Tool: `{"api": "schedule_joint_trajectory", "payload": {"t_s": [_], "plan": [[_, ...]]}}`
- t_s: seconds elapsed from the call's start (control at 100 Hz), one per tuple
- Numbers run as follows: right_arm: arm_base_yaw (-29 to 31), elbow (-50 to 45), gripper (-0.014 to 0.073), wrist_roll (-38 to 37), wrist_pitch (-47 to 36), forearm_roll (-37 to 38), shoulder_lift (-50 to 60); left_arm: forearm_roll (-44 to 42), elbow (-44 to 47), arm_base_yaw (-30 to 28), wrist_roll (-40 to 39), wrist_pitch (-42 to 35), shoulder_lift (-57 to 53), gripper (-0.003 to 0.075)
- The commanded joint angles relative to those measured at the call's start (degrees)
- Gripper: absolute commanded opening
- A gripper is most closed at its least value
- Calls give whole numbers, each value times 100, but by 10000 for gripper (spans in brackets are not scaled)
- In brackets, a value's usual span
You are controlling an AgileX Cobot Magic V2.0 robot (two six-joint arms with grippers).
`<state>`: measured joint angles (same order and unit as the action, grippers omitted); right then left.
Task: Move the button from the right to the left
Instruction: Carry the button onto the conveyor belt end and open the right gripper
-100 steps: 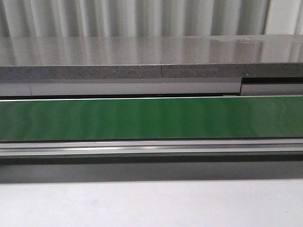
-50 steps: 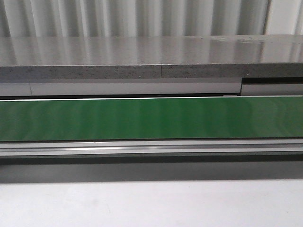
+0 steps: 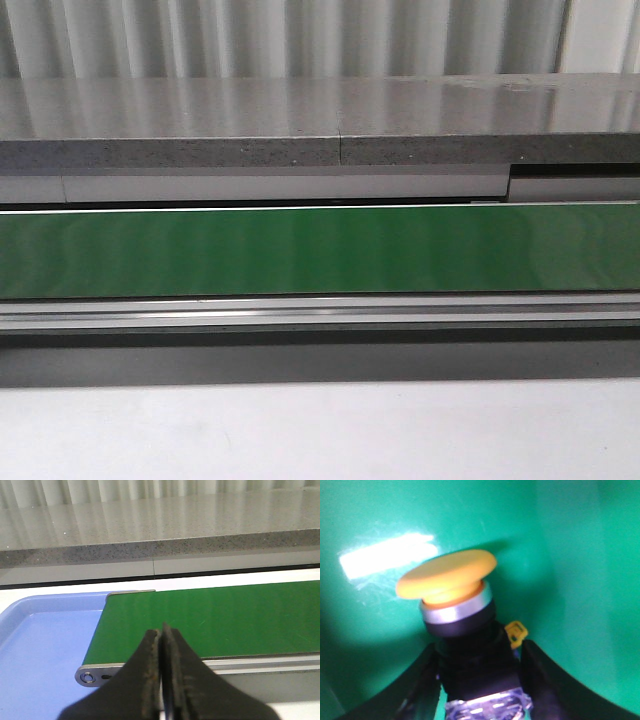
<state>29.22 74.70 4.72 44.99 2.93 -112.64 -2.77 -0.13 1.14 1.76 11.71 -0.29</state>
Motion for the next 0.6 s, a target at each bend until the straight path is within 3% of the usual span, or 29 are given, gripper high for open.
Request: {"api": "schedule_joint_trajectory", "payload": {"t_s": [0.0,0.33,0.59], "plan": [[14,236,164,86,-13,-5,309,4,151,44,-57,-461,-198,-20],[-222,312,165,86,354,-462,1323,4,151,44,-57,-461,-198,-20],[-1106,306,165,60,1004,-752,1850,4,151,44,-57,-461,-198,-20]]}}
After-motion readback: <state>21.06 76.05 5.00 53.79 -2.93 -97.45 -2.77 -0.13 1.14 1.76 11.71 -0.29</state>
